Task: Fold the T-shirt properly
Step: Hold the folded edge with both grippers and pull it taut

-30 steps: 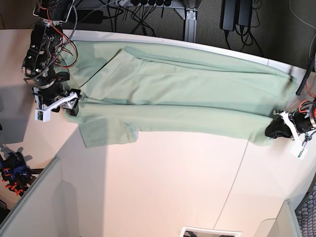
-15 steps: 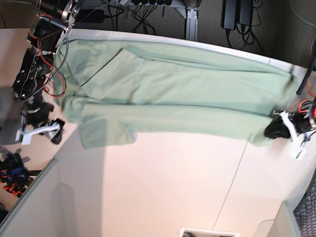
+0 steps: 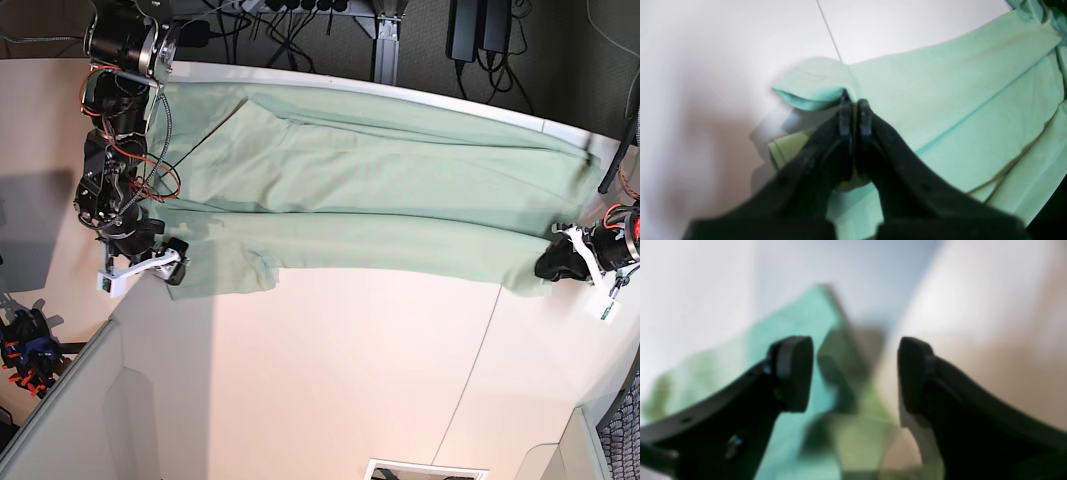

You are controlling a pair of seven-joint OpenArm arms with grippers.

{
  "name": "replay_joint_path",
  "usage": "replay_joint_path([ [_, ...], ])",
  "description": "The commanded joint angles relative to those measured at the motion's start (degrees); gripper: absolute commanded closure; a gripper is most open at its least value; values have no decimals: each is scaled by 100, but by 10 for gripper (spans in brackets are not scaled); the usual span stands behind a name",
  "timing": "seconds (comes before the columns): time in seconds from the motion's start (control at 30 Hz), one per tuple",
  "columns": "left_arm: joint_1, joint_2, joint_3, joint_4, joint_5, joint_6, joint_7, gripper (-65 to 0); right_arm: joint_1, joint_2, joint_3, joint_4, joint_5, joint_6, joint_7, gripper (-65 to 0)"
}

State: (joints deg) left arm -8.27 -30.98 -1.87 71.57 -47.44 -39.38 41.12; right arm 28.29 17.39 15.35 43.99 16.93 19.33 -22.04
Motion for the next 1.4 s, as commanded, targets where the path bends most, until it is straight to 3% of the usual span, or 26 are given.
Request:
replay_joint_path([
  [0.0, -120, -109, -39, 85, -114, -62, -103, 0, 120, -17, -7, 61, 20, 39, -66, -399],
  [0.2, -120, -109, -39, 85, -105, -62, -103, 0, 118, -256, -7, 63, -26, 39, -42, -394],
  [0.23, -120, -107, -39, 85, -107, -62, -103, 0, 118, -256, -7, 63, -26, 39, 9, -362],
  [0.3, -120, -107, -39, 85, -109, -62, -105, 0, 118, -240, -7, 68, -28, 39, 140, -208],
  [0.37, -120, -109, -39, 85, -114, -62, -105, 0, 120, -219, -4, 90, -24, 39, 195, 0],
  [0.47, -120, -109, -39, 85, -31, -62, -98, 0, 116, -214, 0, 264, 37, 48, 63, 0],
  [0.57, -122, -129, -39, 87, -39, -62, -52, 0, 68, -210, 2, 804, 387, 61, -654, 0],
  [0.77, -42, -341, -127, 444, -551, -62, 391, 0, -640, -177, 188, 3029, 866, 63, -1519, 0],
  [0.87, 197, -505, -127, 918, -619, -62, 437, 0, -1073, -7, 221, 3985, 1034, 63, -1884, 0],
  [1.1, 872, -916, -127, 1665, -612, -62, 437, 0, -2155, 435, 319, 5066, 1204, 63, -2044, 0],
  [1.37, 1058, -1161, -127, 1672, -616, -62, 470, -24, -3106, 481, 984, 5628, 1453, 66, -2070, 0],
])
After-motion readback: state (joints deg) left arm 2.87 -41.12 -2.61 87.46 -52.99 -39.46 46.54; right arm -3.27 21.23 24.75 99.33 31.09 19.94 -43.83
